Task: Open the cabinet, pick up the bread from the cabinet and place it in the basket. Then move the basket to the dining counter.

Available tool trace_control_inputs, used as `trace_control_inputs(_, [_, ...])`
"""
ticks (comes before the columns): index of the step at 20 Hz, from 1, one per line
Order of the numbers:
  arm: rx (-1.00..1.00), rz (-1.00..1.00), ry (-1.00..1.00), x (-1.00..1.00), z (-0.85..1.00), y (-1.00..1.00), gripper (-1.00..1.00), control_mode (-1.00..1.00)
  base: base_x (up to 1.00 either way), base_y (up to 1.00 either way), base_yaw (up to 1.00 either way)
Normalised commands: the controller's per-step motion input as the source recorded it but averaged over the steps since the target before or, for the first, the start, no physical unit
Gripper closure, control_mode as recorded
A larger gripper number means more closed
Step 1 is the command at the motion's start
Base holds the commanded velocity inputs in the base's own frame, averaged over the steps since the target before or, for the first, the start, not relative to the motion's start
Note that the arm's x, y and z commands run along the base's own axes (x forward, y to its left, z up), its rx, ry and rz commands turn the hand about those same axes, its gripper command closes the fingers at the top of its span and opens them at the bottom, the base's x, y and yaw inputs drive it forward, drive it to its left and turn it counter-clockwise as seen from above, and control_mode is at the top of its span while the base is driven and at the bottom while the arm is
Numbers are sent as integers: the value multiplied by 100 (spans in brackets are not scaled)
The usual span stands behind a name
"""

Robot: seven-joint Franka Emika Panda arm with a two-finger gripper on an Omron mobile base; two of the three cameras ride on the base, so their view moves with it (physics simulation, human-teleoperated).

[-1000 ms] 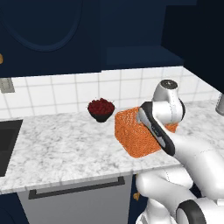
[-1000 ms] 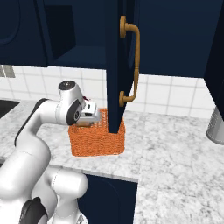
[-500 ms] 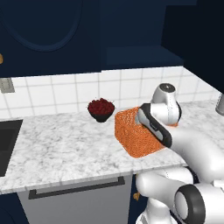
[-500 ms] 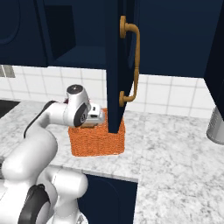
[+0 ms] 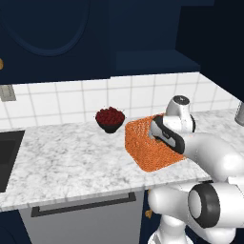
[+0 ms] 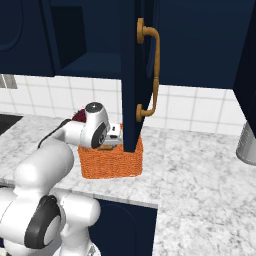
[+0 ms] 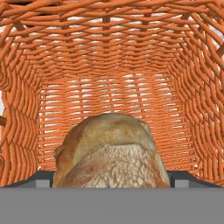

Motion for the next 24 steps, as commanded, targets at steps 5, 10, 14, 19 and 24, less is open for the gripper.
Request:
trace_control_inputs(5, [0, 1, 5, 22, -42, 0, 100, -100, 0, 0, 0])
trace_control_inputs(10, [0, 0, 5, 29, -34, 0, 100, -100, 0, 0, 0])
trace_control_inputs(14, [0, 0, 3, 38, -26, 0, 100, -100, 0, 0, 0])
trace_control_inputs(19, [0, 0, 0, 37, -16, 0, 100, -100, 0, 0, 0])
trace_control_inputs(24, [0, 0, 1, 40, -18, 0, 100, -100, 0, 0, 0])
